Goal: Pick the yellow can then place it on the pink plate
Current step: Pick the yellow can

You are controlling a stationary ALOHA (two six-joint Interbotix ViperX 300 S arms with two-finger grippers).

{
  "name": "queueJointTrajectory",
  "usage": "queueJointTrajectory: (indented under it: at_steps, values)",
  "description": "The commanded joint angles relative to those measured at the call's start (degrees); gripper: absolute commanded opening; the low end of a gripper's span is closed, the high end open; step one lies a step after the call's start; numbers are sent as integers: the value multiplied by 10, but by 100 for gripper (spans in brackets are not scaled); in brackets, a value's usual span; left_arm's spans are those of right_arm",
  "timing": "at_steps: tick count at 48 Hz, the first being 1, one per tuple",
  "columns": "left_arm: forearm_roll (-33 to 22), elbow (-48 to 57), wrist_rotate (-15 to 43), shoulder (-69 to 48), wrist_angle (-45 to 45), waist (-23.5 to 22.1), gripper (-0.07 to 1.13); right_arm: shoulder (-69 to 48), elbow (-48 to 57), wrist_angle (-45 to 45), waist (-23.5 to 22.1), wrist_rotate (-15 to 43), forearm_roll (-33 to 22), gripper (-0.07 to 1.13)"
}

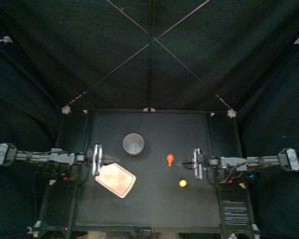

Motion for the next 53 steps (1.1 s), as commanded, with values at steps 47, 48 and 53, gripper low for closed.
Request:
queueJointTrajectory:
  at_steps: [47,48,53]
  values:
    - [2,-12,2,2,-13,30,5,163,-10,177,85,41,167,104]
    - [2,-12,2,2,-13,31,5,169,-12,180,87,42,166,104]
    - [1,-11,2,2,-13,35,5,205,-20,196,91,41,162,104]
